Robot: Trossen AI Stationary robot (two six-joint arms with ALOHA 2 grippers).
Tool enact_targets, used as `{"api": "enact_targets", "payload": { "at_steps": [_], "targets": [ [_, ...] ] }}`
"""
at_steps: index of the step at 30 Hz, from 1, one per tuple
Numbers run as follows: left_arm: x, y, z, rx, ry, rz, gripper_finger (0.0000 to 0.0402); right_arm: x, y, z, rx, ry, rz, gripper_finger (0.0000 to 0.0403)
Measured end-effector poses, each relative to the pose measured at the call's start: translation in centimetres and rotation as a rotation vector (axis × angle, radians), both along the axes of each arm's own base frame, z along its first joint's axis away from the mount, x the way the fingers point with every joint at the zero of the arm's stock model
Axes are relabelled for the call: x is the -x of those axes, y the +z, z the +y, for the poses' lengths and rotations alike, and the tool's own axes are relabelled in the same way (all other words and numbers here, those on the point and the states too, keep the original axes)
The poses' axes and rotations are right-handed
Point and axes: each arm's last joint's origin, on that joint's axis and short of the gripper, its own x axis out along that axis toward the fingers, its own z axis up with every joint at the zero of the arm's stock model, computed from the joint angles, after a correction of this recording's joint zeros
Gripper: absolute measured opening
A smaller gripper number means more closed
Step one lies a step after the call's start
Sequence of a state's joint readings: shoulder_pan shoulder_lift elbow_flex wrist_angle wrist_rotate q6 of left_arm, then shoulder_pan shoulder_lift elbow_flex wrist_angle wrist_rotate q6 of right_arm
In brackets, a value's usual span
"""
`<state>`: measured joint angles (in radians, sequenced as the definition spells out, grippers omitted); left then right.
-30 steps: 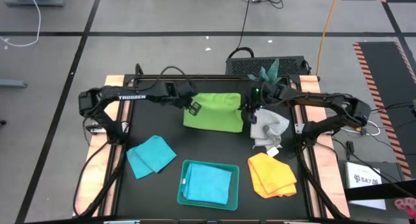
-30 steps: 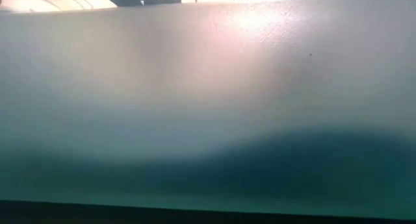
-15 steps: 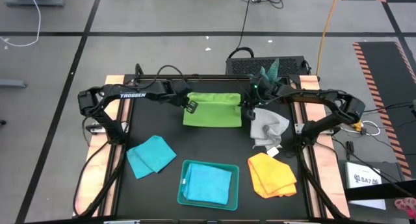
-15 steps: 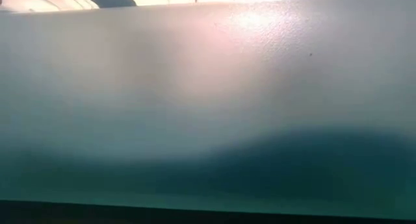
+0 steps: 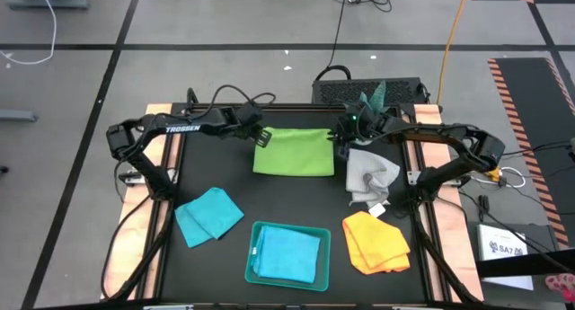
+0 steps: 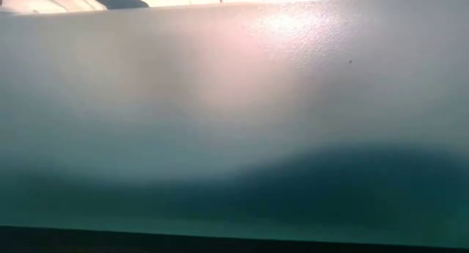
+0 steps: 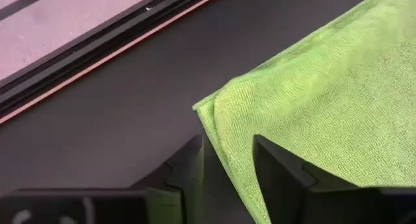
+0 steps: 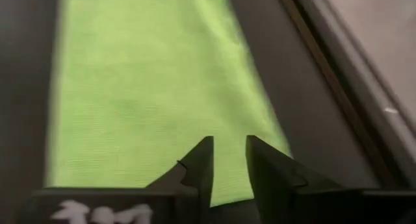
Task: Fold microfiber towels
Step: Fold the green microfiber cloth into the bin
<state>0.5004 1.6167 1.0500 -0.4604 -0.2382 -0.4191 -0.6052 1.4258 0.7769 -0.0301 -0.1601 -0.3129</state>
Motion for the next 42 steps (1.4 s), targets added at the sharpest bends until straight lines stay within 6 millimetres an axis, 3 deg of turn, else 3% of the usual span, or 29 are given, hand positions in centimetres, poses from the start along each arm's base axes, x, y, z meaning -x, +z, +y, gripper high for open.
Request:
{"api": "enact_targets", "payload": {
  "at_steps": [5,9,13,17,22,33,42],
  "targets": [
    [0.4,0.0,0.7,-0.005,0.012,0.008,0.0155,0.3,-0.1,-0.5,0.117,-0.087,0.082,0.0118],
    [0.4,0.0,0.7,0.041,0.013,-0.026,0.0156,-0.1,0.4,0.0,0.014,-0.067,0.026,0.0127],
    [0.2,-0.1,0.2,0.079,-0.016,-0.042,0.0157,-1.1,0.6,1.8,-0.027,0.035,0.038,0.0121],
    [-0.1,-0.1,-0.2,0.085,-0.003,-0.050,0.0157,-2.0,0.7,3.8,-0.013,0.150,0.087,0.0092],
    [-0.4,-0.1,-0.7,0.103,0.005,-0.065,0.0157,-2.0,0.1,5.7,-0.093,0.182,0.166,0.0015],
    [-1.2,-0.1,-2.4,0.120,-0.033,-0.072,0.0157,-3.7,-3.2,7.8,-0.172,0.236,0.215,0.0000],
    [-1.1,-0.1,-2.3,0.086,-0.010,-0.056,0.0157,-4.6,-6.0,9.0,-0.234,0.275,0.298,0.0000]
  ]
}}
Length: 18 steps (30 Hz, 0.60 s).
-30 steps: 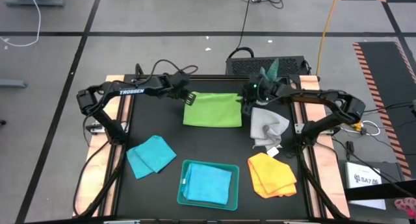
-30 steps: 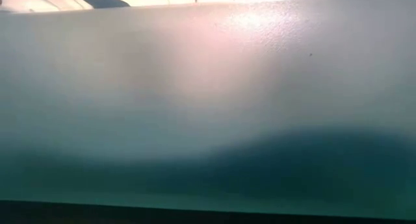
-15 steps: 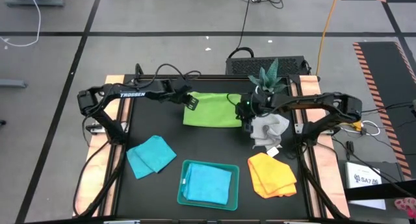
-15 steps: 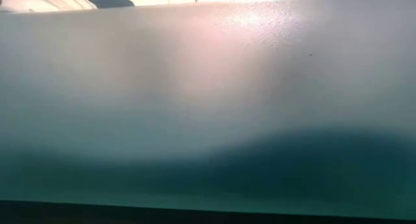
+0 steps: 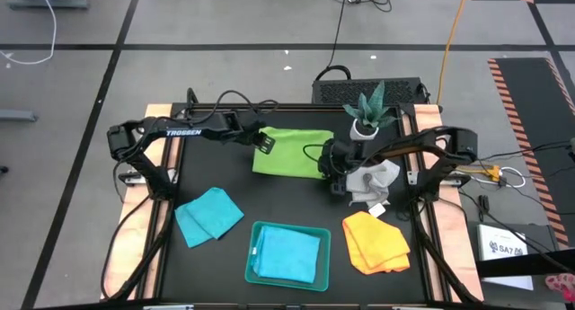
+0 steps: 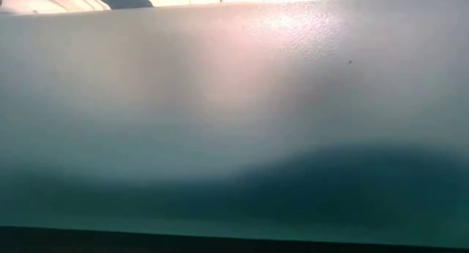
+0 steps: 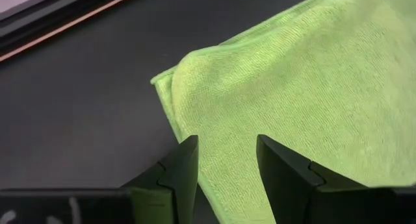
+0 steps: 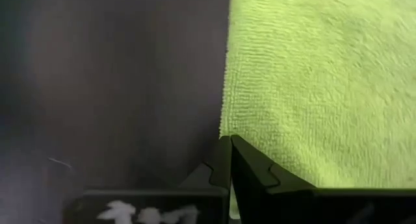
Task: Fold microfiber towels
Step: Fold the green microfiber cloth into the bin
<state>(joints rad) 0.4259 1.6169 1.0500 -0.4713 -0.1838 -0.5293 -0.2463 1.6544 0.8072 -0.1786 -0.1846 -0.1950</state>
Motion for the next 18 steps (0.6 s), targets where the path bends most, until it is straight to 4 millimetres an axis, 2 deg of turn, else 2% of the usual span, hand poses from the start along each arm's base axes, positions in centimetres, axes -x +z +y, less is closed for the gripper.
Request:
{"api": "enact_targets", "payload": {
  "at_steps": [7,13,18],
  "targets": [
    [0.0,0.0,0.0,0.002,0.003,-0.002,0.0157,0.1,0.1,1.9,-0.038,0.075,0.031,0.0000],
    [-0.1,0.0,-0.1,0.025,0.001,-0.018,0.0157,1.3,0.6,2.2,-0.066,0.060,0.119,0.0000],
    [-0.2,0.1,-0.2,0.025,0.004,-0.033,0.0157,2.0,1.6,2.3,-0.052,0.077,0.114,0.0000]
  ]
}}
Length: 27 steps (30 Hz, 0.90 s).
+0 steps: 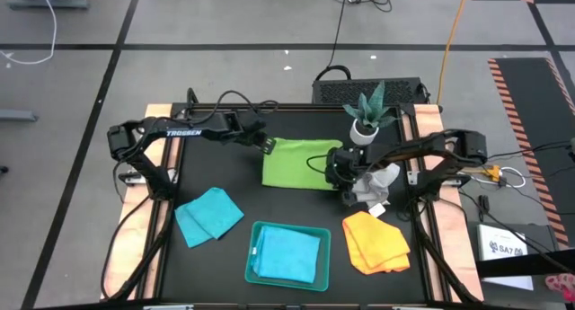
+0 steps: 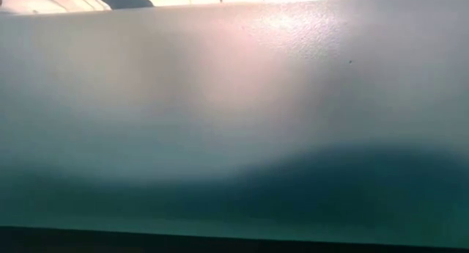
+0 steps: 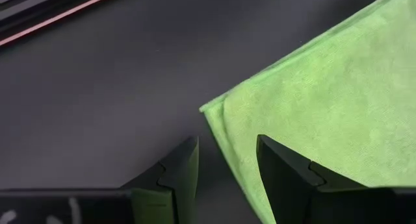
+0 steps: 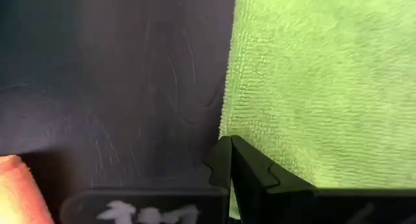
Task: Fold microfiber towels
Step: Fold the green microfiber cloth into the bin
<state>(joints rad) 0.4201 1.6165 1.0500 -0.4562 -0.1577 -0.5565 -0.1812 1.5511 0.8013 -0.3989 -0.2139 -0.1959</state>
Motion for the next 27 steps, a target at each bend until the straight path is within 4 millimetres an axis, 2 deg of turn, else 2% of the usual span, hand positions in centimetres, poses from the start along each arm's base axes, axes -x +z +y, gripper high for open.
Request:
{"api": "enact_targets", "payload": {
  "at_steps": [10,18,21,27],
  "targets": [
    [-1.2,0.2,-0.2,-0.057,-0.015,-0.077,0.0156,0.8,3.4,-0.5,0.049,-0.051,-0.138,0.0000],
    [-2.8,-4.1,0.3,0.020,-0.042,-0.025,0.0156,0.4,1.9,-1.7,0.044,-0.090,-0.092,0.0000],
    [-3.0,-4.9,0.4,0.044,-0.049,-0.015,0.0156,0.3,1.4,-2.0,0.042,-0.096,-0.077,0.0000],
    [-2.9,-5.2,0.8,0.029,-0.029,-0.007,0.0156,0.2,1.4,-2.5,0.050,-0.105,-0.091,0.0000]
  ]
}}
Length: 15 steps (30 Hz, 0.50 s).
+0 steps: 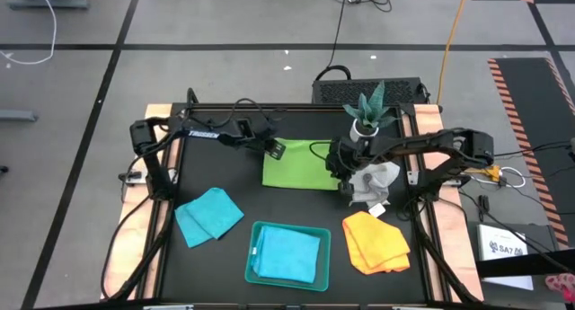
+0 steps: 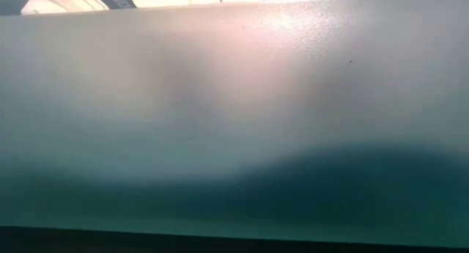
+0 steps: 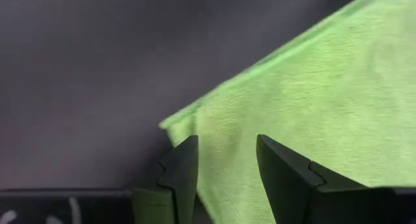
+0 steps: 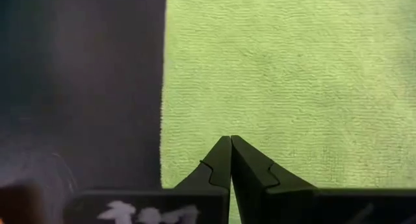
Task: Fold microfiber towels
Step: Fold the green microfiber cloth into the bin
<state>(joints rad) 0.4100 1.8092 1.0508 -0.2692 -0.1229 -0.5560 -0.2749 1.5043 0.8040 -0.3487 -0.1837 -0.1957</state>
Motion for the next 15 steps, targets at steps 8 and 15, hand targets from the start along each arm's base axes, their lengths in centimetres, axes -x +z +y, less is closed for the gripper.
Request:
{"api": "enact_targets", "payload": {
  "at_steps": [8,15],
  "targets": [
    [0.9,-0.5,0.3,-0.077,0.077,0.124,0.0156,0.1,0.0,-0.3,-0.010,-0.027,0.001,0.0000],
    [1.6,-0.6,0.3,-0.094,0.106,0.206,0.0156,0.1,0.0,-0.3,-0.007,-0.019,0.000,0.0000]
  ]
}}
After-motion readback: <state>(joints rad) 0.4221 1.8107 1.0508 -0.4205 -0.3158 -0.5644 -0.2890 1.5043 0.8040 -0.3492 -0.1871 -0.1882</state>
